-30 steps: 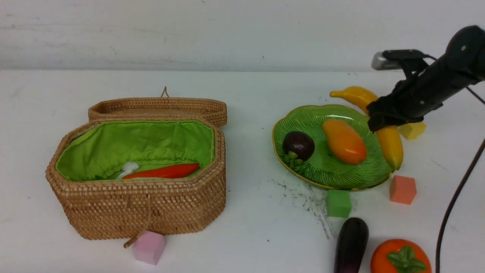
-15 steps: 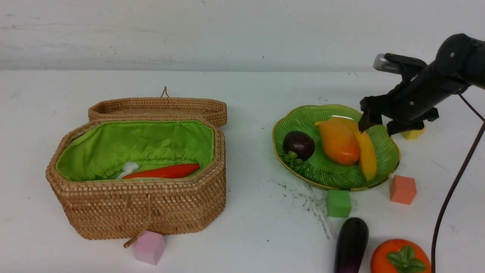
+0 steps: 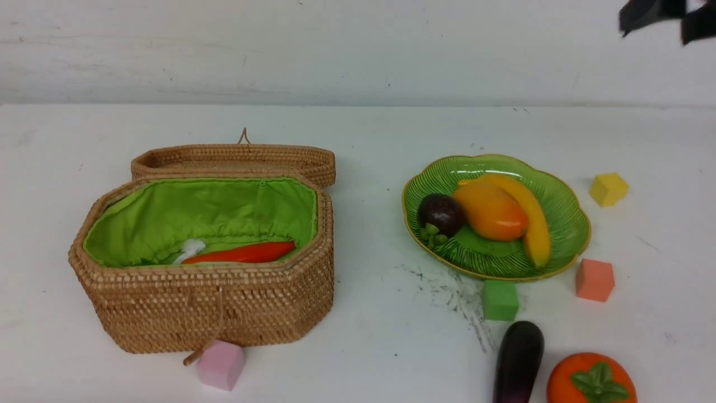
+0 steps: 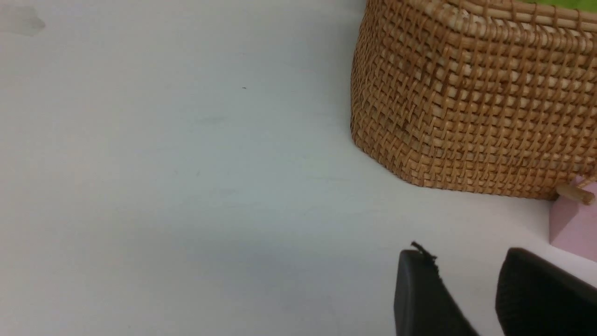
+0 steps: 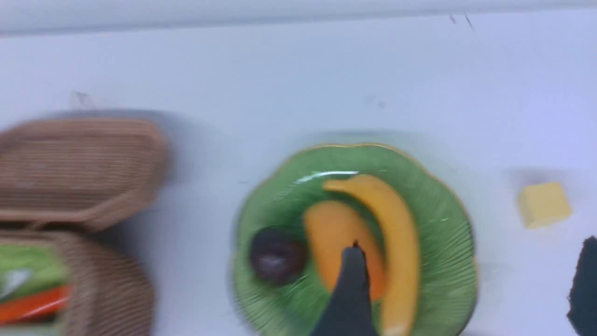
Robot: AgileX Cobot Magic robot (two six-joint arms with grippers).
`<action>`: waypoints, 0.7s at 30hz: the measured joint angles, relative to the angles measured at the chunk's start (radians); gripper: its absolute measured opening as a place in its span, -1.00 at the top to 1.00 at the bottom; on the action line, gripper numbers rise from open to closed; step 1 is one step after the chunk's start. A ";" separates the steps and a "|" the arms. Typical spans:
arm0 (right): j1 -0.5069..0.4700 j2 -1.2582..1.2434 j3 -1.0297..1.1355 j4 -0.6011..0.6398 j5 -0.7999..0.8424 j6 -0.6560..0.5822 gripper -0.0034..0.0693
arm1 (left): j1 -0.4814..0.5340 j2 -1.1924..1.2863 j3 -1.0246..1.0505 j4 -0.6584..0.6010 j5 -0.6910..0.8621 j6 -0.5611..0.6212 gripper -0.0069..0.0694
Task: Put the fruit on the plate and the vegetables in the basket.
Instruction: Use the right arm to grab a tomato and put it into the left basket
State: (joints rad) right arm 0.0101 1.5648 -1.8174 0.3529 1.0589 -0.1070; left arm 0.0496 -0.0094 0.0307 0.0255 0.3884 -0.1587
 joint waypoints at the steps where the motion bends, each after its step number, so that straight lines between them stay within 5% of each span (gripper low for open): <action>1: 0.001 -0.014 0.010 0.007 0.005 0.000 -0.70 | 0.000 0.000 0.000 0.000 0.000 0.000 0.19; 9: 0.062 -0.284 0.449 0.034 0.052 0.000 -0.69 | 0.000 0.000 0.000 0.000 0.000 0.000 0.19; 16: 0.066 -0.407 1.024 0.016 -0.102 0.000 -0.69 | 0.000 0.000 0.000 0.000 0.000 0.000 0.19; 21: 0.066 -0.406 1.188 0.037 -0.253 -0.023 -0.69 | 0.000 0.000 0.000 0.000 0.000 0.000 0.19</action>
State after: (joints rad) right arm 0.0759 1.1587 -0.6299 0.3903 0.8058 -0.1305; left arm 0.0496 -0.0094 0.0307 0.0255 0.3884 -0.1587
